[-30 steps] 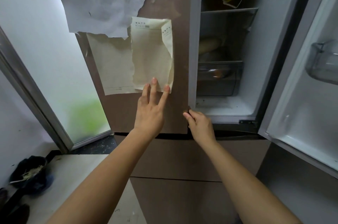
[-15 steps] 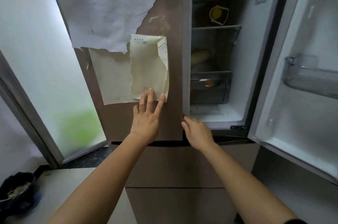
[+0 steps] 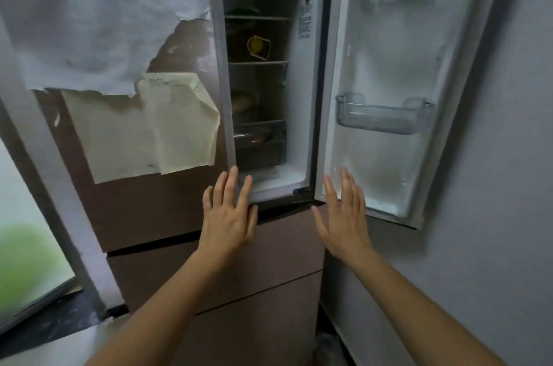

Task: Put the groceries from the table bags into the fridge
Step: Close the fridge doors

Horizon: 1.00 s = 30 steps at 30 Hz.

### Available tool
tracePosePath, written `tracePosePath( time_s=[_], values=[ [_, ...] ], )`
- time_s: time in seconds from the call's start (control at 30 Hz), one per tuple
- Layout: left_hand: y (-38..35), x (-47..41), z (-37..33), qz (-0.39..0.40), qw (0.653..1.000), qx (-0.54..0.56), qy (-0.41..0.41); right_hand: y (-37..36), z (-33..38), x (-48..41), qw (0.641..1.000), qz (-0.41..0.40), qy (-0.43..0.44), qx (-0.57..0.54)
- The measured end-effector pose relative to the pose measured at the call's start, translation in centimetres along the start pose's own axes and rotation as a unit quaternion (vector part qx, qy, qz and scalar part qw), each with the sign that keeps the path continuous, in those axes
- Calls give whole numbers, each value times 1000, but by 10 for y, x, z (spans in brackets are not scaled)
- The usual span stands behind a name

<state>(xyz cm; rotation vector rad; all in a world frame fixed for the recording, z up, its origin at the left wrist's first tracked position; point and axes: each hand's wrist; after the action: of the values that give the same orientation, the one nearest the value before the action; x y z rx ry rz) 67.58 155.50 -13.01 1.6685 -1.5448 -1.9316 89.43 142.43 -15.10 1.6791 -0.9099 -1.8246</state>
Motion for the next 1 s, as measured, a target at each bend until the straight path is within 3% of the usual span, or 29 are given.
tracePosePath(
  time_s=[0.3,0.5,0.6,0.8,1.0],
  values=[
    [13,-16,-150,34,990,117,-76,88,-93,42,987,-99,-122,32],
    [30,-68,-233,-11,983,145,-109,119,-150,12,953,-192,-198,-127],
    [27,-85,-270,-10,983,145,-108,121,-174,-7,926,-197,-240,-216],
    [11,-88,-282,-35,986,135,-87,98,-197,-33,909,-144,-236,-313],
    [17,-81,-267,-55,980,179,-72,73,-172,-20,909,-253,-215,-252]
  ],
)
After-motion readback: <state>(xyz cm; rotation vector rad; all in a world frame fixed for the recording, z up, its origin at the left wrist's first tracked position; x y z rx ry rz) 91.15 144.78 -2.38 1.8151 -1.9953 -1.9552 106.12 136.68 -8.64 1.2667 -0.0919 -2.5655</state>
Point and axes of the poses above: each hand's wrist, its own x-axis away from the middle knuckle, its own y-axis out of the back of the hand, z = x × y, and after that the axes turned 15 degrees about y, right-handed
